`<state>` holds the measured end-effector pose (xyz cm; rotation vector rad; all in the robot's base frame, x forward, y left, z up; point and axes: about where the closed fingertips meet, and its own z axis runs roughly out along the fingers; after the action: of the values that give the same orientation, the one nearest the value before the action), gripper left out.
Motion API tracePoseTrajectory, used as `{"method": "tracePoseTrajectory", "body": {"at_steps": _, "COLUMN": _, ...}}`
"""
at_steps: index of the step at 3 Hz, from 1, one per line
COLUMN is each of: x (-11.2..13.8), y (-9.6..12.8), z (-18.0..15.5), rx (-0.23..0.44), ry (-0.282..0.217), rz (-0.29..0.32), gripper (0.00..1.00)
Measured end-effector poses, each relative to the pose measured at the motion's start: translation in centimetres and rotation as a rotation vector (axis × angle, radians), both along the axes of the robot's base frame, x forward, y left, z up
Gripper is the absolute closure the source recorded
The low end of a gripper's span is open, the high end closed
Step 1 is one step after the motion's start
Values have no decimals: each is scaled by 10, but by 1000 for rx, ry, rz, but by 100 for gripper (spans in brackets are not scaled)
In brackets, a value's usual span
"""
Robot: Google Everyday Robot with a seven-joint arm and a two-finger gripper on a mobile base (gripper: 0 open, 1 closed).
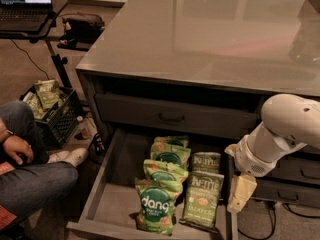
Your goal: Pick green jalapeno chip bag from middle drawer and place on counter
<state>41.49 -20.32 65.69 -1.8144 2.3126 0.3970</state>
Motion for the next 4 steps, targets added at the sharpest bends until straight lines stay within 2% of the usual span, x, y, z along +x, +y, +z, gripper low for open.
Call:
{"method": "tracePoseTrajectory", "body": {"at_steps": 1, "x": -7, "y": 10, "z": -25, "rx": 42, "ry": 25, "rz": -3, "gripper": 0}}
{"method": "tracePoseTrajectory", "body": {"at_steps": 2, "x": -10, "y": 18, "z": -68, "rx": 57, "ry": 32, "rz": -28, "gripper": 0}}
{"method": "tracePoseTrajectory", "body": {"at_steps": 3, "x": -3, "y": 18, "z": -107, "rx": 52, "ry": 23, "rz": -64, "gripper": 0}}
{"method": "tracePoseTrajectory", "body": {"at_steps": 4, "x": 3, "y": 22, "z": -144, "rx": 45, "ry": 74, "rz": -92, "gripper": 0}}
